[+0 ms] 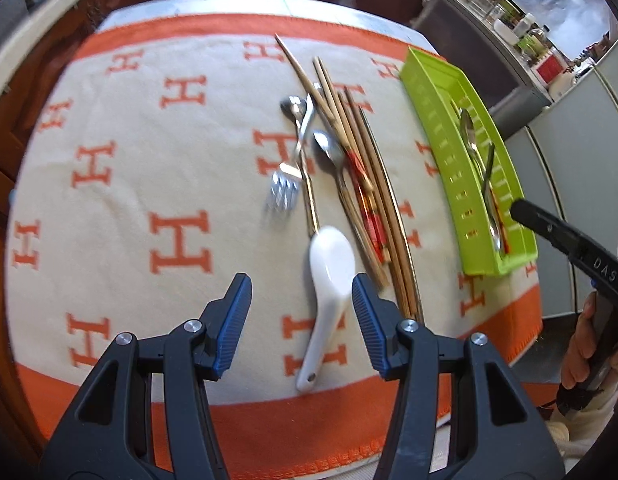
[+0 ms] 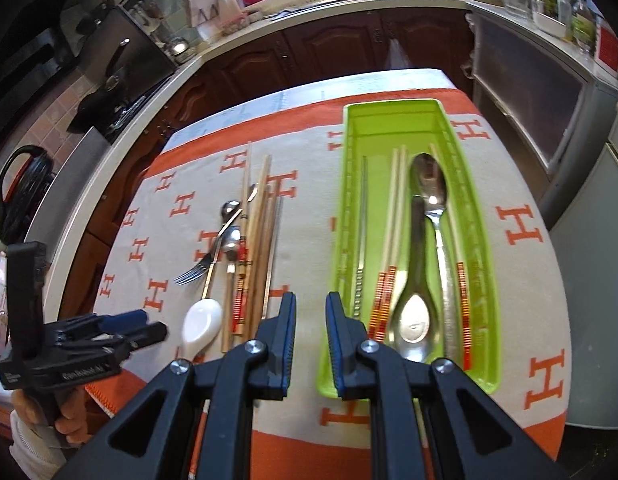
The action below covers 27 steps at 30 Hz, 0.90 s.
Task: Organize utensils
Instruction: 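Grasp the white ceramic spoon with the left gripper and lift it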
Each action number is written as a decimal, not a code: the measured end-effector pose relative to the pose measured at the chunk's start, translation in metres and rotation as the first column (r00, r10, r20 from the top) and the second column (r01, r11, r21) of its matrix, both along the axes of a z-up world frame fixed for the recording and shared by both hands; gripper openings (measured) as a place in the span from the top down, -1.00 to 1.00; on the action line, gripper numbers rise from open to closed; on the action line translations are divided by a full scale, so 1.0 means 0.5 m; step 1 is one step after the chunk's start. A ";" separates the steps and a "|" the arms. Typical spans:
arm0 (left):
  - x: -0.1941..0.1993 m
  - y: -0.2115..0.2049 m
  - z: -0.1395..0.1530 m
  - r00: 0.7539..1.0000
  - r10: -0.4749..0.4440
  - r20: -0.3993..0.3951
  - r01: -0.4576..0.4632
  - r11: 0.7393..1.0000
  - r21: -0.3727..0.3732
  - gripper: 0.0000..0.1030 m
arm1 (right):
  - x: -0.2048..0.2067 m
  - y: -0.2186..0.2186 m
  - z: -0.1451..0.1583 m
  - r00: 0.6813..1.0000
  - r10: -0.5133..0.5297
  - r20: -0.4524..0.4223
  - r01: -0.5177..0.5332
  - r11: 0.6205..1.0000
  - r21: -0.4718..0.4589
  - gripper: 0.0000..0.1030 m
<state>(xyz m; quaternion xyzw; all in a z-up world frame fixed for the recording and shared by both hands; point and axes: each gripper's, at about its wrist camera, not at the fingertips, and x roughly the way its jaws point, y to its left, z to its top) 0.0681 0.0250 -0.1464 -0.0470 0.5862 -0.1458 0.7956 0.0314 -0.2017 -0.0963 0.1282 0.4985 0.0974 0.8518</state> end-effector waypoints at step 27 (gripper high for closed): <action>-0.002 -0.023 -0.088 1.000 -0.019 -0.011 0.017 0.984 -0.178 0.61 | -0.015 0.088 -0.031 0.998 0.061 -0.032 -0.061 0.998 -0.003 0.71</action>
